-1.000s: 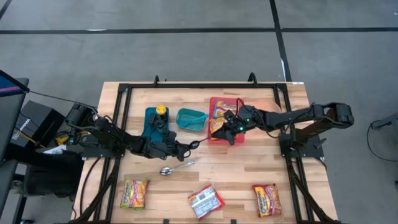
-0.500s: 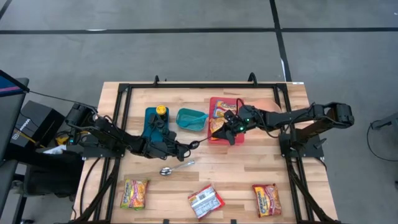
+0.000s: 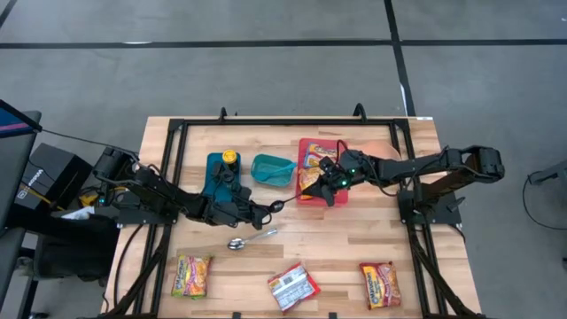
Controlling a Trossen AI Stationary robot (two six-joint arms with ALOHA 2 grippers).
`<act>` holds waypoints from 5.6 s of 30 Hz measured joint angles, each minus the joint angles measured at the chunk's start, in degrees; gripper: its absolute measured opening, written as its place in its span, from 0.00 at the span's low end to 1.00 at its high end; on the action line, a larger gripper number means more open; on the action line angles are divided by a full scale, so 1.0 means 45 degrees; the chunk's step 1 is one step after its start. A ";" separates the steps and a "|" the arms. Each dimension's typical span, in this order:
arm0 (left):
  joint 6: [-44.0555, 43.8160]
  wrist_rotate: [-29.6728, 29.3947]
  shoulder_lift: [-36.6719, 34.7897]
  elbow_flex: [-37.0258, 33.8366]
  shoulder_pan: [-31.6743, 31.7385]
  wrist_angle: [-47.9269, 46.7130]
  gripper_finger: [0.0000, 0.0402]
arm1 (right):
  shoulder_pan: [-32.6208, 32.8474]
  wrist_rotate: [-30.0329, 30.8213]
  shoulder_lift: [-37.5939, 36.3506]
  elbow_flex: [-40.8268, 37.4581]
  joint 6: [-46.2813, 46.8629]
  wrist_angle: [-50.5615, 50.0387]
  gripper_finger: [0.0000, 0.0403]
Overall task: Pick & Place Food Item
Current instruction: Put the black spoon into the green bin
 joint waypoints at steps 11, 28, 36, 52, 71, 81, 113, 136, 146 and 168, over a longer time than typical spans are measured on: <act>-0.0015 0.0000 0.0000 0.0000 0.0000 -0.0086 0.01 | 0.0000 0.0062 0.0010 0.0000 -0.0068 0.0039 0.01; 0.0090 0.0299 0.0005 -0.0005 0.0000 -0.0236 0.25 | -0.0108 0.0666 0.0010 0.0000 -0.0740 -0.0497 0.00; 0.0636 0.0680 -0.0679 0.0002 -0.0007 -0.1301 0.32 | -0.0446 0.0783 -0.0139 -0.0010 -0.0998 -0.0890 0.00; 0.2464 0.0520 -0.2181 -0.0005 -0.0465 -0.2497 0.33 | -0.1824 0.0746 -0.1452 -0.0010 -0.1311 -0.1193 0.00; 0.8683 0.0923 -0.2176 -0.0005 -0.0869 0.0441 0.33 | -0.3560 0.0711 -0.0662 0.2763 -0.0449 -0.4453 0.00; 1.2344 0.0918 -0.2171 -0.0005 -0.0865 0.2617 0.33 | -0.3551 -0.0340 0.2508 0.4831 -0.0011 -0.4657 0.01; 1.4872 0.0913 -0.2166 -0.0005 -0.0850 0.4966 0.33 | -0.3235 0.1016 0.5704 0.6402 0.2553 -0.5021 0.01; 1.4868 0.0913 -0.2166 -0.0005 -0.0850 0.4956 0.33 | -0.2929 0.1724 0.6139 0.6431 0.3167 -0.5094 0.04; 1.4868 0.0913 -0.2166 -0.0005 -0.0850 0.4956 0.33 | -0.2939 0.1715 0.6130 0.6431 0.2602 -0.5298 0.08; 1.4863 0.0913 -0.2166 -0.0005 -0.0850 0.4951 0.33 | -0.3123 0.1287 0.6044 0.6455 0.1637 -0.6944 0.23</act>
